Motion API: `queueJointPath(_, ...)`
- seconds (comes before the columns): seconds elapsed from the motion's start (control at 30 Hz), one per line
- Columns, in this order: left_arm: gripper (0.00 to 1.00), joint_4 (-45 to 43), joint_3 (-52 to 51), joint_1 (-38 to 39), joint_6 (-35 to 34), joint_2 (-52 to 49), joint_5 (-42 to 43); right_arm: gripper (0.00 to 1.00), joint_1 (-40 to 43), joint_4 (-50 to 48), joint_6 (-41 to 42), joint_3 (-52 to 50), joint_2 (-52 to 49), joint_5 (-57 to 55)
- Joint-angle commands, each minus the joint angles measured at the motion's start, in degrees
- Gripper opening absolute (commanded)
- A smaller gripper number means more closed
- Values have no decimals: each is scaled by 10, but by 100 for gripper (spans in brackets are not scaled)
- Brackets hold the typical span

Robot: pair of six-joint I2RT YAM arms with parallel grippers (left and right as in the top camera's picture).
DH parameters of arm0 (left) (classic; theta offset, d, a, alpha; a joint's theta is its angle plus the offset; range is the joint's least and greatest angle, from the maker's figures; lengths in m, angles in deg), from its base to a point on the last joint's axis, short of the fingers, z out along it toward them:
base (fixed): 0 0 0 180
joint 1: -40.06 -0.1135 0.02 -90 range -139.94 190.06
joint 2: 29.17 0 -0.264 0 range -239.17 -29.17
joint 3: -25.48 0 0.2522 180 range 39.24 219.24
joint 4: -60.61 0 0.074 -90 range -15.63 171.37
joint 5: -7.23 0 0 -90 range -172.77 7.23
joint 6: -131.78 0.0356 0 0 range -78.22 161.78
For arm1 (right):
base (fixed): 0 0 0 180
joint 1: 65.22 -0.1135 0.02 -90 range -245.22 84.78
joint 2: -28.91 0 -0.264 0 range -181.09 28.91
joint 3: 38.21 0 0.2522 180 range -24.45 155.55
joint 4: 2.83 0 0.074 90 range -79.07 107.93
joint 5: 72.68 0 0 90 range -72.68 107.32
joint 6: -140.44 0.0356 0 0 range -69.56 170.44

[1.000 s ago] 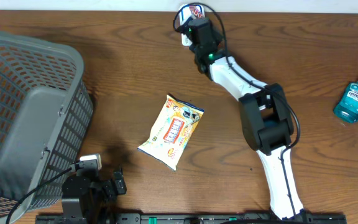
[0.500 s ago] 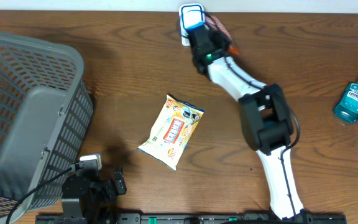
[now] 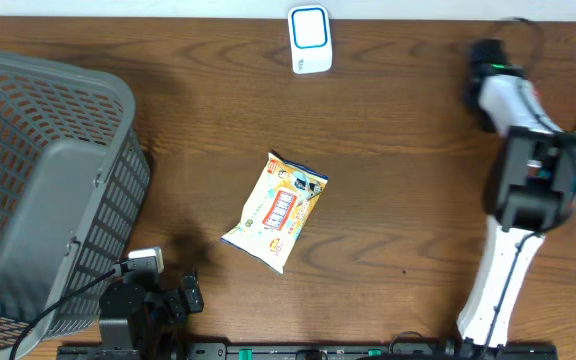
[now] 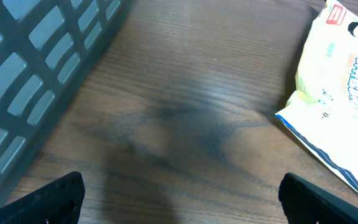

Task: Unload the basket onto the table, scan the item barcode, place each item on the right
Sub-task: 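Carry the snack bar to the right edge and release it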

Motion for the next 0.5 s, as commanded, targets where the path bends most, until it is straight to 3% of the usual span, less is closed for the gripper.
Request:
queueJointPath(0.0,100,8,3,0,-1,4,-3,2,36,8,53,6,6,96)
queueJointPath(0.07,100,8,3,0,-1,4,-3,11,53,9,68,7,8,129)
queueJointPath(0.13,100,8,4,0,-1,4,-3,36,59,15,83,11,14,157)
queueJointPath(0.17,100,8,3,0,-1,4,-3,71,57,20,95,20,26,189)
queueJointPath(0.2,100,8,3,0,-1,4,-3,99,54,28,98,30,36,210)
queueJointPath(0.37,100,8,3,0,-1,4,-3,99,30,74,113,105,114,370)
queueJointPath(0.43,100,8,3,0,-1,4,-3,99,15,97,119,124,156,507)
queueJointPath(0.47,100,8,3,0,-1,4,-3,99,-4,120,123,125,197,641)
